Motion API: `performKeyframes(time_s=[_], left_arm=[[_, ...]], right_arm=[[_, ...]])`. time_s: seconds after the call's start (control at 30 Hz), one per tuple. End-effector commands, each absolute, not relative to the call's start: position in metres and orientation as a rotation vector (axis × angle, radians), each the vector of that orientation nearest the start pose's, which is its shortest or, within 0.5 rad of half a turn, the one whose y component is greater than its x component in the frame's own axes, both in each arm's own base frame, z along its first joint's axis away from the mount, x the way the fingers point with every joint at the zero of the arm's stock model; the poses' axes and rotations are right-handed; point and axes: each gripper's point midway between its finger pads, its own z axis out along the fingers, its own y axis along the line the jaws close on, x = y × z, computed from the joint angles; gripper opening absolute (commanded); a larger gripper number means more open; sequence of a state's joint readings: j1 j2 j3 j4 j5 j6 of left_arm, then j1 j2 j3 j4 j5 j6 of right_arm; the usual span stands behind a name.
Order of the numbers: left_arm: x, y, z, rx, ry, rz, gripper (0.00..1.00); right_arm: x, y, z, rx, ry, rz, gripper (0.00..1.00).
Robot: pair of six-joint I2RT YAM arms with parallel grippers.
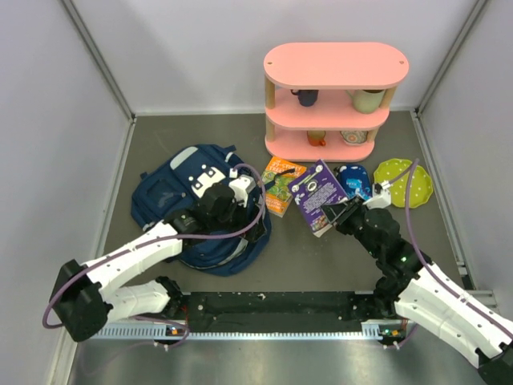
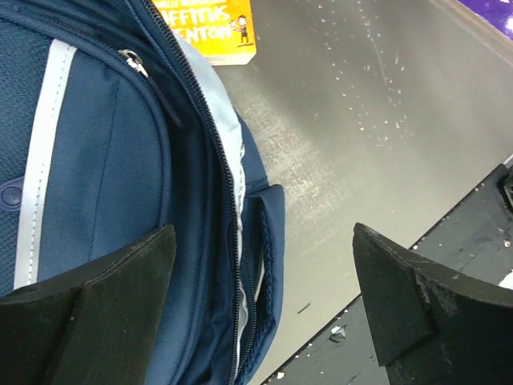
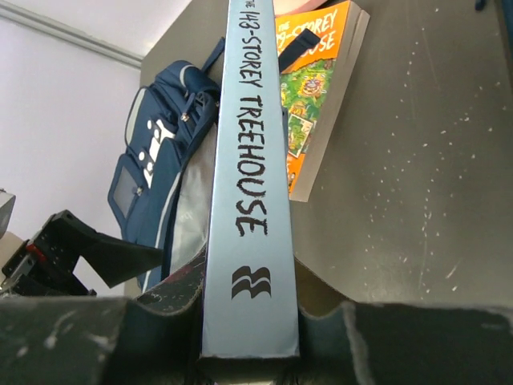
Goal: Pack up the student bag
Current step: Place the book in the student bag.
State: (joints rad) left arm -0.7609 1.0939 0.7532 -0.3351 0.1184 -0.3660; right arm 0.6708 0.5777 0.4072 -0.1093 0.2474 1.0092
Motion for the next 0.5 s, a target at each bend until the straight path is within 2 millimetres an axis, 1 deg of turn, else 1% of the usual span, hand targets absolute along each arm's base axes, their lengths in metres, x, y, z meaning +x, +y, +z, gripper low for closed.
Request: performKeyframes(time_s=[0.0,0.1,0.17,0.2,0.23,0.37,0.4,0.43,0.47], left_arm=[[0.216,-0.241,0.146,0.567,2.264,-0.642,0.93],[0.217,-0.24,0.142,0.579,2.277,-0.623,0.9],[0.216,-0.241,0.138,0.597,2.29,-0.621,0.85],[0.215,-0.241,0.133,0.607,2.309,-0.618,0.82],[0.213,-0.243,0.132,0.618,2.316,-0.629,0.73],[0.212,-0.245,0.123,0.629,2.352,-0.631,0.62],[0.212,-0.245,0.122,0.63,2.358,-0.628,0.57],[0.212,-0.246,0.12,0.628,2.365,-0.628,0.52],[0.213,-0.246,0.12,0.625,2.368,-0.629,0.42]], right_arm=[[0.236,0.163,0.221,0.516,1.764,0.948,0.0],[0.234,0.162,0.221,0.516,1.767,0.946,0.0],[0.234,0.163,0.22,0.516,1.771,0.947,0.0],[0.233,0.163,0.22,0.511,1.773,0.95,0.0],[0.233,0.164,0.22,0.506,1.775,0.95,0.0],[0.232,0.167,0.221,0.485,1.786,0.954,0.0],[0.232,0.167,0.222,0.481,1.786,0.957,0.0],[0.232,0.167,0.221,0.48,1.788,0.957,0.0],[0.232,0.167,0.222,0.478,1.787,0.956,0.0]])
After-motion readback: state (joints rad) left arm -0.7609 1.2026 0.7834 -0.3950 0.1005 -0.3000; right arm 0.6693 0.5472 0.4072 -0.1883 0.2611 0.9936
